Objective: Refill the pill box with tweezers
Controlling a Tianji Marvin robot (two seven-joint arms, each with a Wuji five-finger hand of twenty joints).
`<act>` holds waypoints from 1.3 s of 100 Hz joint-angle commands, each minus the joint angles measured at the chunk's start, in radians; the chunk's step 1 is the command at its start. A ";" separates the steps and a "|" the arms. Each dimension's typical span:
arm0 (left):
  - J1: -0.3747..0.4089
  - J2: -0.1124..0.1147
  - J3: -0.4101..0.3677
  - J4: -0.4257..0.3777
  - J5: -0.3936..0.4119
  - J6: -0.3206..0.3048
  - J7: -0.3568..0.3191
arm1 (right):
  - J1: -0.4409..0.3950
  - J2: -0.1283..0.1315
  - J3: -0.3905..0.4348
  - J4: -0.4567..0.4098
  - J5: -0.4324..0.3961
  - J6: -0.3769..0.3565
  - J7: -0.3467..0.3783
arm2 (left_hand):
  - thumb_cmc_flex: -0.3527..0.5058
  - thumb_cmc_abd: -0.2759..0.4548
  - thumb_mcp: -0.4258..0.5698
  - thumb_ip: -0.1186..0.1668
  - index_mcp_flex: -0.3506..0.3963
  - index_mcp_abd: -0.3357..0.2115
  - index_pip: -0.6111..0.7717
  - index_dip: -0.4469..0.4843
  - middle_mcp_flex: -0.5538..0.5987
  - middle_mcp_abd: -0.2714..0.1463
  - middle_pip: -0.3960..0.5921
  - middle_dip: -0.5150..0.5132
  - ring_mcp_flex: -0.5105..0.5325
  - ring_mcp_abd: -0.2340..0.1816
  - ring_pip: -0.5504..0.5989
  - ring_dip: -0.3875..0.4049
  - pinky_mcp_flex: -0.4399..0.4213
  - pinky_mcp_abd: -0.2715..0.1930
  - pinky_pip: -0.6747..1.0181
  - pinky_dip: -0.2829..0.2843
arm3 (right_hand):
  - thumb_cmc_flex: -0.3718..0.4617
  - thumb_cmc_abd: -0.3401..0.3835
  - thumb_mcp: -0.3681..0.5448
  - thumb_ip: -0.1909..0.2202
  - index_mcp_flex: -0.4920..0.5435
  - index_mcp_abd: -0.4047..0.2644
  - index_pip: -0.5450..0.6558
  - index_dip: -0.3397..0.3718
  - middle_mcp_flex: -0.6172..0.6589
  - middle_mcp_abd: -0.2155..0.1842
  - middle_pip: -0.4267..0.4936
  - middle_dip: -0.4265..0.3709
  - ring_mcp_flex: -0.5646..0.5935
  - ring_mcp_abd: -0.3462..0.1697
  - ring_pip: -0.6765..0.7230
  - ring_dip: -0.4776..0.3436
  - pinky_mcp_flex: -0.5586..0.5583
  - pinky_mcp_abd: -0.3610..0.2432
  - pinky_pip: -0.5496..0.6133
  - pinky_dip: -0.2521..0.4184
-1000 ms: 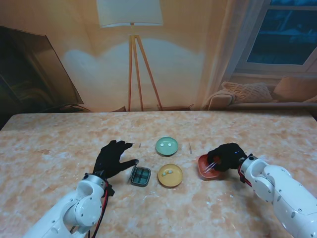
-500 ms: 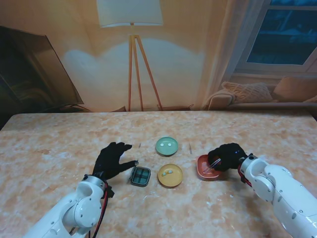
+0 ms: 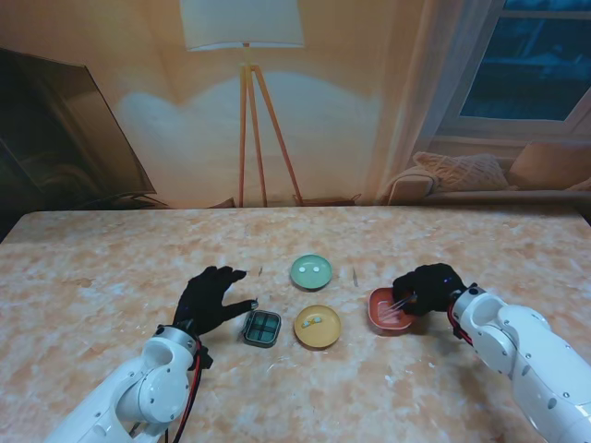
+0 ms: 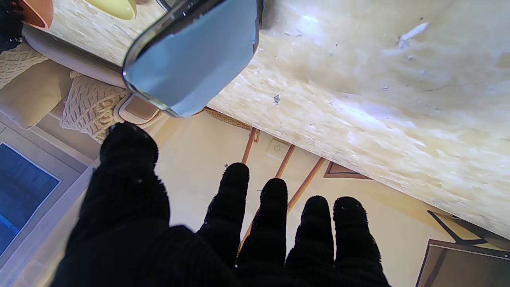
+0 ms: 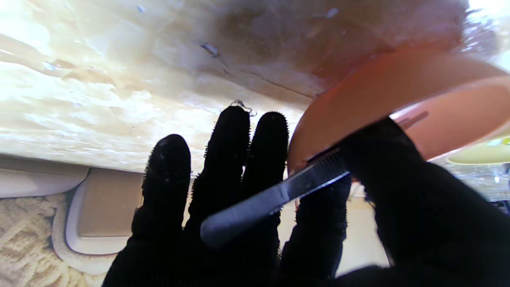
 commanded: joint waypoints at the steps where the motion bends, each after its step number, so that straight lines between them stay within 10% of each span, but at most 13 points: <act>1: 0.002 0.000 0.002 -0.004 0.000 0.004 -0.015 | -0.012 -0.005 0.007 -0.011 -0.001 0.006 0.013 | 0.013 0.039 -0.023 0.033 0.012 -0.012 0.004 0.009 0.008 -0.010 0.000 0.008 0.014 -0.007 -0.001 0.011 -0.002 -0.004 0.007 0.020 | 0.019 0.053 0.016 0.013 0.032 -0.077 0.043 0.007 0.037 -0.017 0.010 0.002 -0.012 -0.022 -0.005 0.009 -0.011 0.003 0.021 0.020; 130: 0.029 0.009 -0.043 -0.029 0.031 0.026 -0.042 | -0.072 -0.017 0.092 -0.164 -0.007 0.027 0.040 | 0.008 0.049 -0.032 0.034 0.014 0.003 -0.009 0.005 -0.001 0.006 -0.010 0.003 -0.018 0.013 -0.010 0.011 -0.012 -0.007 0.003 0.018 | 0.051 -0.005 0.052 0.017 0.044 0.022 0.045 0.000 0.134 0.047 0.231 0.007 0.198 -0.126 0.404 0.194 0.371 -0.180 0.182 0.235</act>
